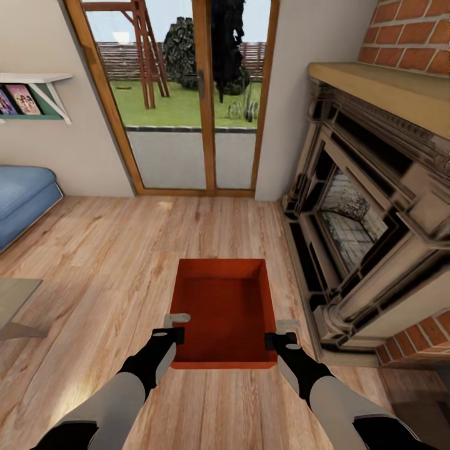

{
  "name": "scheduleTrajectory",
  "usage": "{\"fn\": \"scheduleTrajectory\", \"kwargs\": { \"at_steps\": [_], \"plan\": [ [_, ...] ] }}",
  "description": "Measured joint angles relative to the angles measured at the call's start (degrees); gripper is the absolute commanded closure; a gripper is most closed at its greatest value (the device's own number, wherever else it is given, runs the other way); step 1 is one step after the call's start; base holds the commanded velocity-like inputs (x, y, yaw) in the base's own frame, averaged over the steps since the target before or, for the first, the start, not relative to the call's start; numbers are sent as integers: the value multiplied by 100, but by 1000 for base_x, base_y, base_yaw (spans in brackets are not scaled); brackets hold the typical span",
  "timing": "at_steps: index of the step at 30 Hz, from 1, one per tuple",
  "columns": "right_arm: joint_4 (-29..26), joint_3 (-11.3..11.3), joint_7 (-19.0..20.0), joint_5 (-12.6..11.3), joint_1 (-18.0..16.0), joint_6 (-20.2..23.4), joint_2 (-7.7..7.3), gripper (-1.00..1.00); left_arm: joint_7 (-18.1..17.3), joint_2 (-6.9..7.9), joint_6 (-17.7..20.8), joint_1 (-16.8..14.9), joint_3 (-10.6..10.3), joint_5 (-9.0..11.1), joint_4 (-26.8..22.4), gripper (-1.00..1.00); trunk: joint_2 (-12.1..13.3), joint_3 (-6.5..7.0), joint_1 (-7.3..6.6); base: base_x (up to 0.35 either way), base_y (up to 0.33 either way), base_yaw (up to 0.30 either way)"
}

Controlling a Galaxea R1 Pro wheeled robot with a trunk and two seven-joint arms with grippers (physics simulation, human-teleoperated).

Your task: Move the two storage containers from the living room to the garage. In the garage, place one container on the floor and stack the other container on top of it (either order is fine).

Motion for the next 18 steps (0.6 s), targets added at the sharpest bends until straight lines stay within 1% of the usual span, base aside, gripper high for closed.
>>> {"fn": "scheduleTrajectory", "kwargs": {
  "at_steps": [18],
  "plan": [
    [3,2,0,2,-1,4,0,100,0,0,0,3,2,1,2,100,0,164,0,0,0,0]
  ]
}}
